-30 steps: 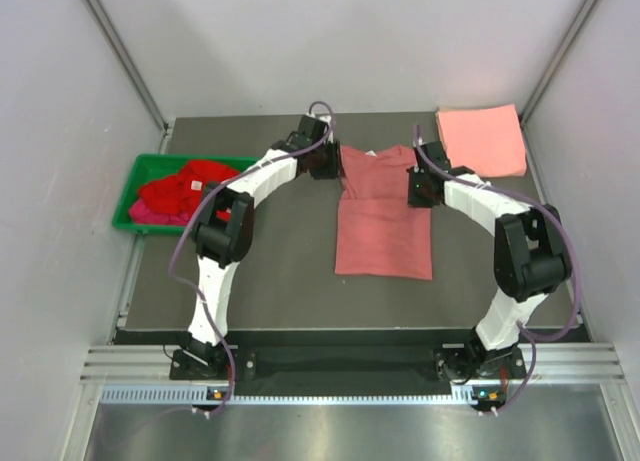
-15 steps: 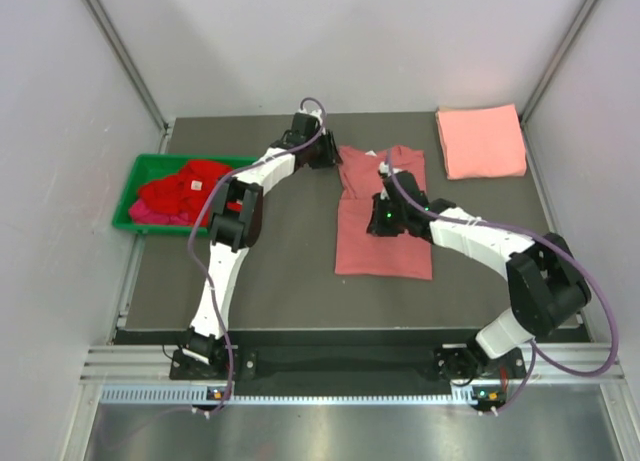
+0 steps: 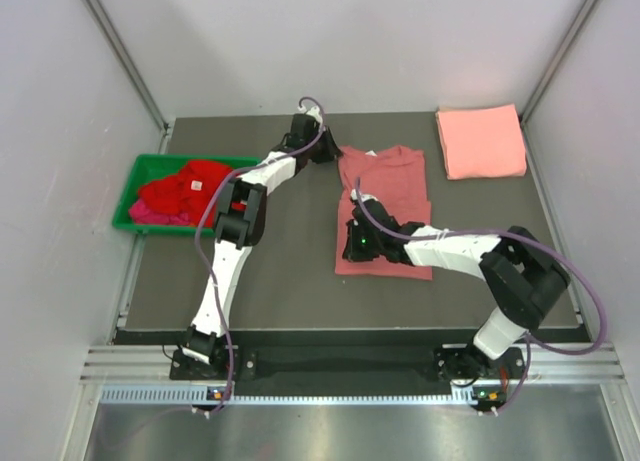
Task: Fold and stack the t-shirts
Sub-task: Fold the tshirt
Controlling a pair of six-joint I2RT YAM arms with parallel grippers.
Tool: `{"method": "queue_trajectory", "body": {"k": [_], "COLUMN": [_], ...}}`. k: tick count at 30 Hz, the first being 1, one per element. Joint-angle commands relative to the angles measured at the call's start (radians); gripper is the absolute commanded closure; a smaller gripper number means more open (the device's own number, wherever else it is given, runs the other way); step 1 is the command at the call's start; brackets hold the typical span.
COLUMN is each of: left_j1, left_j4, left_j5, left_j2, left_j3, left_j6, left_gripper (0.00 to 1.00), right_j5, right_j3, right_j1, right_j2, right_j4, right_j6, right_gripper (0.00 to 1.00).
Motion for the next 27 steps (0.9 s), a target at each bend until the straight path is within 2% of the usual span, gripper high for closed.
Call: {"method": "queue_trajectory", "body": {"k": [1,6,13,19,23,25,27], "left_j1": [0.014,0.017,0.021,0.023,0.027,0.034,0.04], "left_j4": [0.107,0.196,0.271,0.312,0.277,0.271,0.259], "left_j5": [0.026,0.055,0.052,0.072,0.098,0.093,0.015], "left_j2": [0.042,0.09,0.156,0.167,0.118,0.041,-0.066], "left_j3": [0.048,0.071,0.162,0.176,0.146,0.07,-0.001], "left_j6": [-0.011,-0.044,-0.075,-0.074,-0.032,0.009,0.043], "left_gripper": [0.86,1.0,1.0,1.0,0.82,0.78,0.69], "right_j5": [0.086,0.1,0.095,0.1,0.1,0.11,0.124], "right_j3": [0.013,-0.015,-0.061,-0.064,-0.027,0.017,0.08], "right_j1": [0.045,0.061,0.094,0.098,0.097,0.097,0.094], "right_j2": [0.053,0.137,0.16,0.169,0.159,0.139,0.119], "right_j4": [0.071,0.079,0.102,0.128,0.112,0.05,-0.03], "right_j6": [0.033,0.065,0.106,0.117,0.106,0.088,0.071], "right_gripper": [1.0,1.0,1.0,1.0,0.99,0.95,0.9]}}
